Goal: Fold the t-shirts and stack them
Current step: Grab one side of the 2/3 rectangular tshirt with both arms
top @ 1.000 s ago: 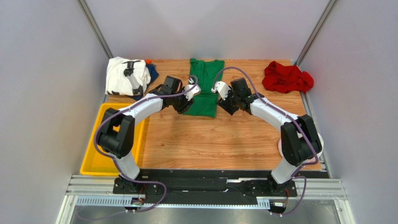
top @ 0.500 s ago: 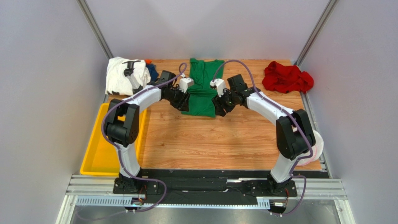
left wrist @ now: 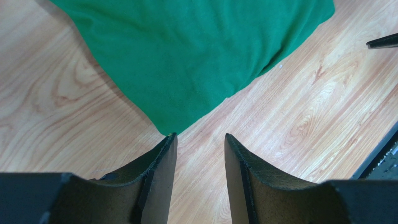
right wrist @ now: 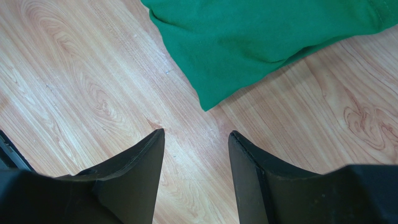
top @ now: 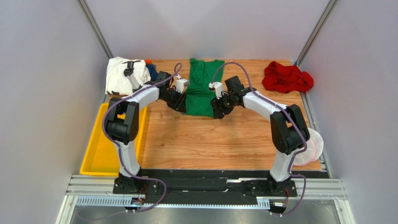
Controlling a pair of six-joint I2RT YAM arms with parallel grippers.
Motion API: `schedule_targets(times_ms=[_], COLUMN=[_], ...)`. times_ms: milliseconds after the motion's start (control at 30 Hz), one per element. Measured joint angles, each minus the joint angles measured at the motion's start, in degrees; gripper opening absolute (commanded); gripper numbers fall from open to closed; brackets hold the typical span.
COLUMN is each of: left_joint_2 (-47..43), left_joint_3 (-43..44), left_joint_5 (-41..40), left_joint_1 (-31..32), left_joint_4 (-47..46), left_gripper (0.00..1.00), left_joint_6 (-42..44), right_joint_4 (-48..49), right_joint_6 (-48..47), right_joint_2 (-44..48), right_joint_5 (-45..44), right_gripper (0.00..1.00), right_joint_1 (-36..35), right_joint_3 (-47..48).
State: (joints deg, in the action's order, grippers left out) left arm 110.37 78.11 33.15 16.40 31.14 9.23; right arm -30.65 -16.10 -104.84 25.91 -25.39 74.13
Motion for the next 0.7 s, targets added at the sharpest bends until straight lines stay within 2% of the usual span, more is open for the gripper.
schedule_targets(times_ms=[333, 700], left_joint_2=[5.07, 6.05], left_joint_3=[4.20, 5.66], left_joint_5=[-0.17, -0.22], left_joint_1=[-0.02, -0.04], left_joint_4=[3.08, 4.04], left_gripper=[0.50, 0.49], left_joint_6=[-0.28, -0.39], right_joint_4=[-0.02, -0.02], right_joint_6=[-0.17, -0.22], right_joint_2=[-5.05, -6.93], right_joint_5=[0.11, 1.11], right_gripper=[0.56, 0.54], right_joint_1=[0.00, 0.00], right_joint_3=[4.33, 4.70])
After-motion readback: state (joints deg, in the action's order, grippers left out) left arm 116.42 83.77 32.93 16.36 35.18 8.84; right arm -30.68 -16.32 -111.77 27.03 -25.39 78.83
